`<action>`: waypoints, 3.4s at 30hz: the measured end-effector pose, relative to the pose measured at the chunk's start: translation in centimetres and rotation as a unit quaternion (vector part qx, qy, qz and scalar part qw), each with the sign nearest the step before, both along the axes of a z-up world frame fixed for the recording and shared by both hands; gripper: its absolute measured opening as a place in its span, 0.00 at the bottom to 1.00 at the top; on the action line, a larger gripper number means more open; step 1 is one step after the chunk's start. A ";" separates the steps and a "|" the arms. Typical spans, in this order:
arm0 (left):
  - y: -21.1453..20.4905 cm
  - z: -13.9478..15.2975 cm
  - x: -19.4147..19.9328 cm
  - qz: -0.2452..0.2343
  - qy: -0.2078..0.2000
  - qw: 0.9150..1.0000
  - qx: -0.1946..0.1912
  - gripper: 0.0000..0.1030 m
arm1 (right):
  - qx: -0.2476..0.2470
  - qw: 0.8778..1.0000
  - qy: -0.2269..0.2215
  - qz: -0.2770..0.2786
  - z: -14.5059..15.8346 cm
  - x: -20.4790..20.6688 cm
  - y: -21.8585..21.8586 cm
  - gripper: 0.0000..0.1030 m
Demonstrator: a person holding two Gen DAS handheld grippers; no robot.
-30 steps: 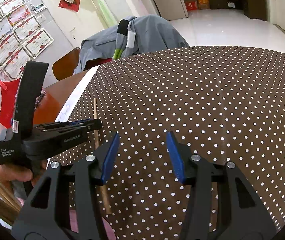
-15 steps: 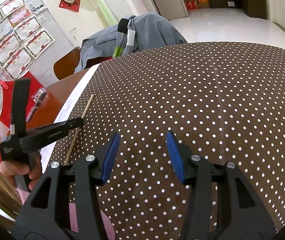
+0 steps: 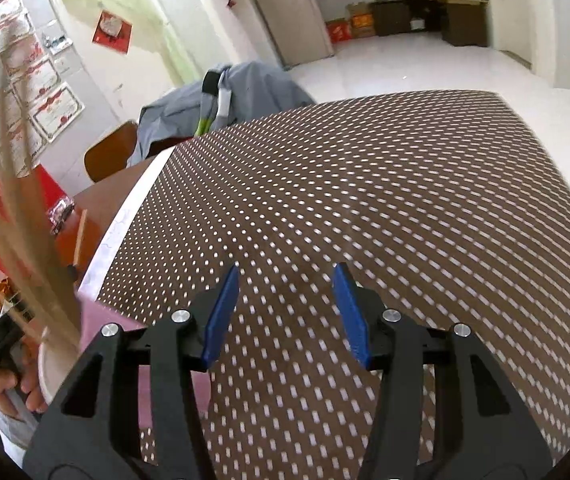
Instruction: Organize utensils
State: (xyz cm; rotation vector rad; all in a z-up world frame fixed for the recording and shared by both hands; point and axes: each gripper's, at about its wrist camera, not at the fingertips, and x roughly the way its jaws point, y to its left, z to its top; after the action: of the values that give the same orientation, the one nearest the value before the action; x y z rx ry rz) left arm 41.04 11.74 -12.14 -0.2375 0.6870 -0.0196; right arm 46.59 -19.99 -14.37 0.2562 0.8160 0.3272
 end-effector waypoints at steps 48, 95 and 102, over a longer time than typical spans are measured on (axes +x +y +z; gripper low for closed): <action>-12.2 8.8 -6.9 0.010 -0.393 0.919 0.026 0.06 | -0.002 0.985 -0.173 0.010 7.0 -9.4 2.9 0.52; -12.2 8.2 -16.3 -0.045 -0.286 0.951 0.110 0.61 | -0.013 0.983 -0.180 -0.019 8.4 -17.3 1.4 0.58; -11.4 10.3 -22.0 -0.050 -0.264 0.957 0.109 0.69 | -0.015 0.977 -0.212 -0.033 10.1 -23.4 1.1 0.68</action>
State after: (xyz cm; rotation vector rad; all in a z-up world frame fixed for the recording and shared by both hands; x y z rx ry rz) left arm 19.08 0.33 -1.86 0.0196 0.1643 -0.1012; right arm 23.17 -18.91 -4.29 0.1752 0.3906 0.2927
